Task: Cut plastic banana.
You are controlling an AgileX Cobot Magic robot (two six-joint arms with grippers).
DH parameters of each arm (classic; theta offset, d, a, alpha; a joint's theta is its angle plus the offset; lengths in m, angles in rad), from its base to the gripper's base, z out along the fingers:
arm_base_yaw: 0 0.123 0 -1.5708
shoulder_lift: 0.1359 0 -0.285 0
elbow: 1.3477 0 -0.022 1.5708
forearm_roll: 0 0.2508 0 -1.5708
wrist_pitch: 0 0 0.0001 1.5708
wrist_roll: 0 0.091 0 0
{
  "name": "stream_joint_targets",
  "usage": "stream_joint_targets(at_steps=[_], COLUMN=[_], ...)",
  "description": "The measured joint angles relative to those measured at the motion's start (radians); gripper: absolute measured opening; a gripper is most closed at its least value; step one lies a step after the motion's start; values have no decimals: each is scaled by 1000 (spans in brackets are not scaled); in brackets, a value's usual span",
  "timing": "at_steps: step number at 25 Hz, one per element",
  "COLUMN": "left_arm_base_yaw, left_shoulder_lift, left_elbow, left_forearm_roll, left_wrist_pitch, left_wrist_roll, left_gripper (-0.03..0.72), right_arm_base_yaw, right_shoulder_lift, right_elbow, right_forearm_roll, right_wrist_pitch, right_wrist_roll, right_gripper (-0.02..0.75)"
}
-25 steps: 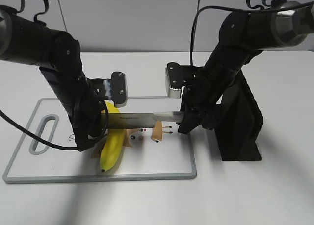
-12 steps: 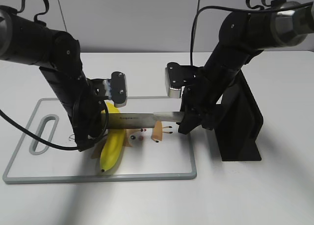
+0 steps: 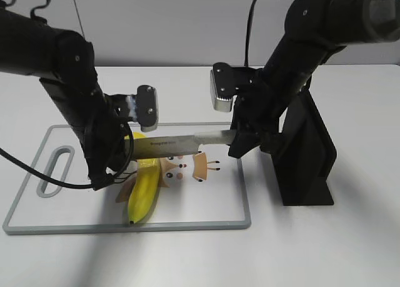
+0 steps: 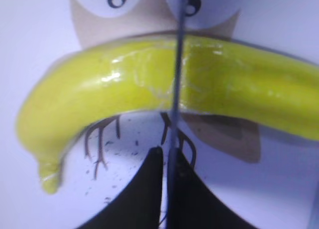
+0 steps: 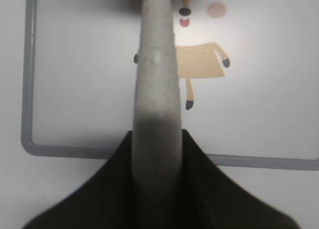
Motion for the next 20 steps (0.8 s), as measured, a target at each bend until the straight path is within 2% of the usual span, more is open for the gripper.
stream_joint_targets(at_steps=[9, 15, 16, 18, 20], left_arm_base_yaw=[-1, -1, -1, -1, -1], left_shoulder_lift=[-230, -285, -286, -286, -286], left_elbow=[0, 0, 0, 0, 0], left_forearm_roll=[15, 19, 19, 18, 11], left_wrist_pitch=[63, 108, 114, 121, 132], left_wrist_roll=[0, 0, 0, 0, 0], left_gripper=[-16, 4, 40, 166, 375], right_arm_base_yaw=[2, 3, 3, 3, 3], right_shoulder_lift=[-192, -224, -224, -224, -224], right_elbow=[0, 0, 1, 1, 1], right_forearm_roll=[-1, 1, -1, -4, -6], right_wrist_pitch=[15, 28, 28, 28, 26], right_wrist_roll=[5, 5, 5, 6, 15], right_gripper=[163, 163, 163, 163, 162])
